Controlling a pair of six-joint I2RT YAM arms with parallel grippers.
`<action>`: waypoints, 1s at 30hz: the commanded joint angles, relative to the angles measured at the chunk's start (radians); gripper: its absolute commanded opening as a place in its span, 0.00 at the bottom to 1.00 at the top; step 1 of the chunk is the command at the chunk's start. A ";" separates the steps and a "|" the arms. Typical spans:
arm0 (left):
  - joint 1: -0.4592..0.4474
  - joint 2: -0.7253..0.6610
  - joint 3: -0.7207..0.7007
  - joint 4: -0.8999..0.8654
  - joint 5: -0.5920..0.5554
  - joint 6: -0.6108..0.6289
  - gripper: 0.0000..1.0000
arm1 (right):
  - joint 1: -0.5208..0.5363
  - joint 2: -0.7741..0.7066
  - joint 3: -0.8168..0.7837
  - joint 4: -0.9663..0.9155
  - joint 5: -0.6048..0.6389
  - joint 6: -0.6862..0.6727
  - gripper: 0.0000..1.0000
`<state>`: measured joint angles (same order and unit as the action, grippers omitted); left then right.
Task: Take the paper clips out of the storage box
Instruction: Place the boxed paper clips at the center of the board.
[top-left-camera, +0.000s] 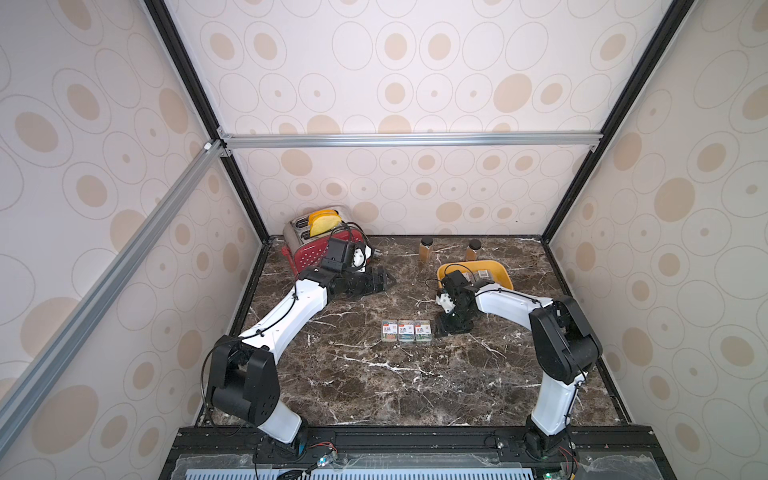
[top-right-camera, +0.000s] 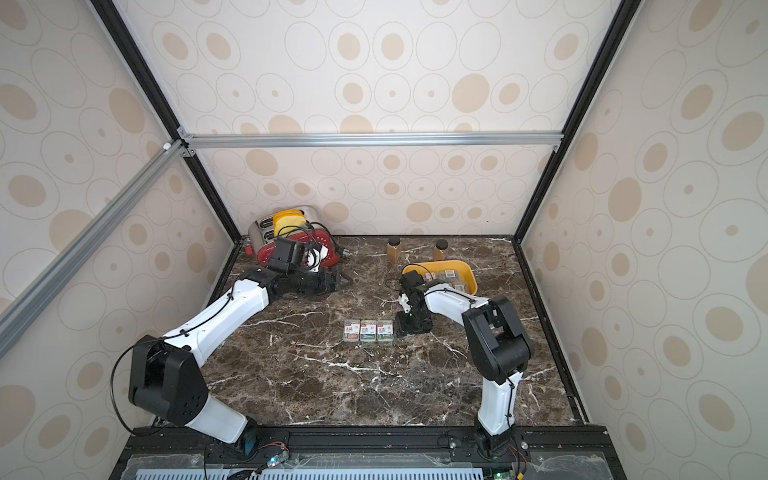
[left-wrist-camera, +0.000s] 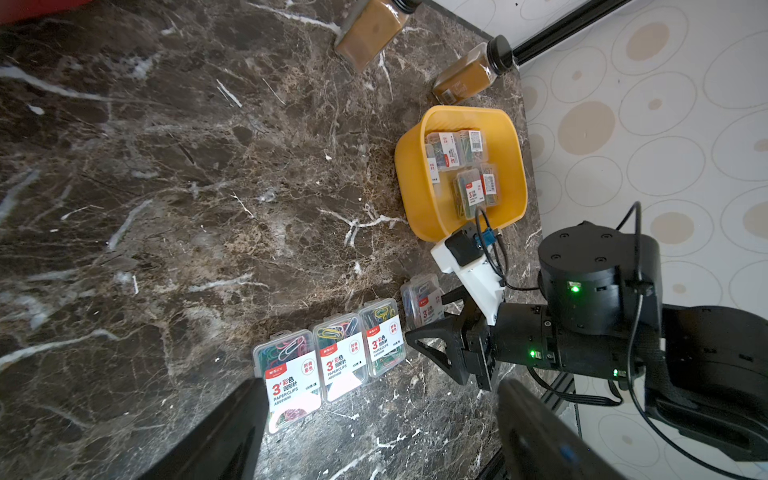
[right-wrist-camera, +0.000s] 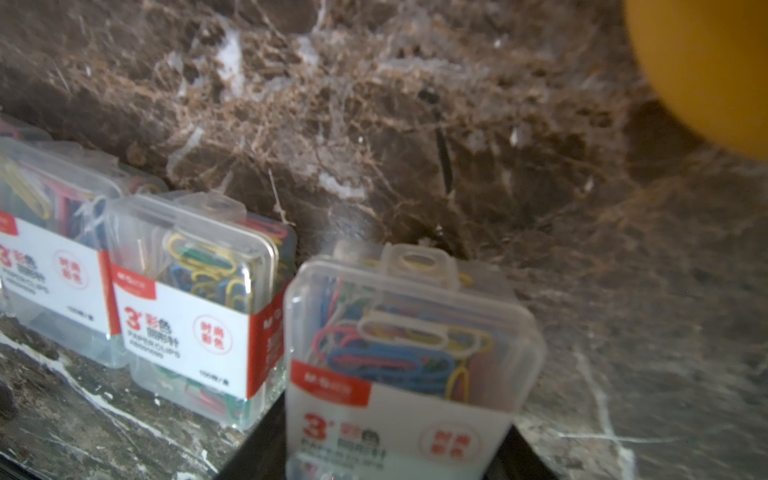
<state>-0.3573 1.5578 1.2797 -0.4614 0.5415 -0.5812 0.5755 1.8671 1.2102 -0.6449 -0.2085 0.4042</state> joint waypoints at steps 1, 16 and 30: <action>-0.003 0.011 0.043 -0.004 0.012 0.017 0.89 | -0.004 0.005 -0.013 -0.026 -0.012 -0.005 0.63; -0.003 0.026 0.058 0.004 0.021 0.014 0.88 | -0.067 -0.087 0.008 -0.029 -0.029 -0.011 0.72; -0.003 0.035 0.065 0.003 0.025 0.014 0.87 | -0.102 0.002 0.019 0.057 -0.122 -0.008 0.56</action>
<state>-0.3573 1.5814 1.2987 -0.4583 0.5575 -0.5812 0.4778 1.8439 1.2182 -0.5991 -0.3099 0.3973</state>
